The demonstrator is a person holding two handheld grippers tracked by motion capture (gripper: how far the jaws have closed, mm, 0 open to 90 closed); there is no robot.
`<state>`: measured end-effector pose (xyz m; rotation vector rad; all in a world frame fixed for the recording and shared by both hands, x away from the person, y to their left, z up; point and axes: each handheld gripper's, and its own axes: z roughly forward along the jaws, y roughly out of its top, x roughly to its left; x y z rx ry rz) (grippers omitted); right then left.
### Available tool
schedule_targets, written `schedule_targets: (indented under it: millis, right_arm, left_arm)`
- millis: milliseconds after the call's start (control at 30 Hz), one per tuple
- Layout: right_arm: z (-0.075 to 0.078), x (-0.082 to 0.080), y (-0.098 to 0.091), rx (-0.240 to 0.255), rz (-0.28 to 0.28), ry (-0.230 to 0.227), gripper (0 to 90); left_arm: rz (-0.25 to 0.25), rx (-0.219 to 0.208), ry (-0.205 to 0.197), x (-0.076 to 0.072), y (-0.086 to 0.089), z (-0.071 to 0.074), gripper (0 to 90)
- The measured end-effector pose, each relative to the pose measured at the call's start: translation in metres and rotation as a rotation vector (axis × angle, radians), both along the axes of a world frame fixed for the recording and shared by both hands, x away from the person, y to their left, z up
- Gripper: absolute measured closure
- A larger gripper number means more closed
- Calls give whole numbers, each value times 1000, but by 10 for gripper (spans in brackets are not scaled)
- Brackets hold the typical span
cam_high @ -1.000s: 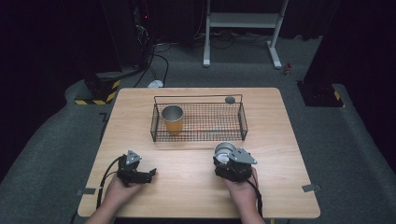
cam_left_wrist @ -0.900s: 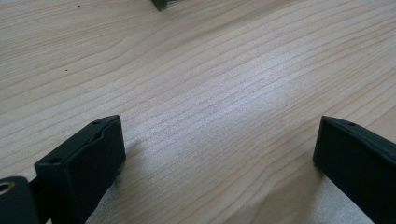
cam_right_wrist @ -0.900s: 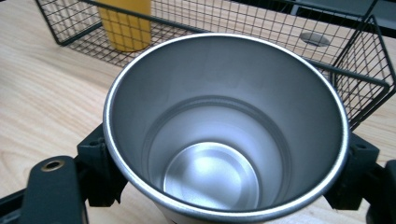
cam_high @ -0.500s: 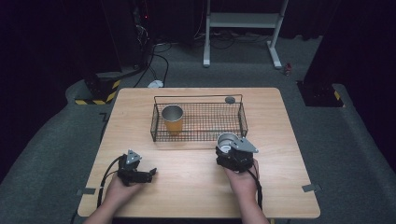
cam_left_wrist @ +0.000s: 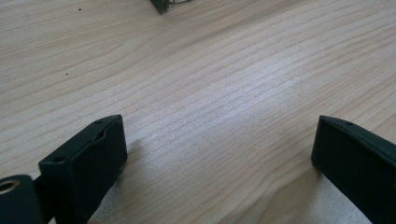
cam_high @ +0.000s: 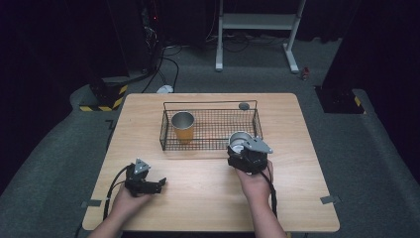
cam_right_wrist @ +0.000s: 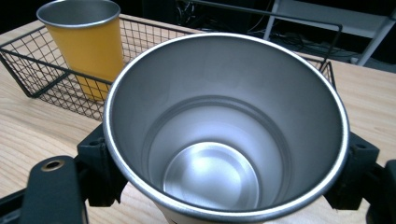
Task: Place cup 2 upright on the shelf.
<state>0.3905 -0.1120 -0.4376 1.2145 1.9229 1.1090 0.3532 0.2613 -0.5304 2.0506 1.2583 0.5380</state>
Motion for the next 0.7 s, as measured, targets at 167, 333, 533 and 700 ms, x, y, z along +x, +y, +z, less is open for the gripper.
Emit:
schedule_targets:
  millis: [167,333,533,700]
  right_arm:
    - [7,8,4,4,3,-11,182]
    - [13,20,8,9,-5,-20,182]
    - [19,34,13,4,-15,-14,182]
    - [22,49,16,7,-33,-11,182]
  left_arm:
    - [-3,0,2,0,0,0,37]
    - [-3,0,3,0,0,0,38]
    - [-6,-1,1,0,0,0,41]
    - [-6,0,1,0,0,0,41]
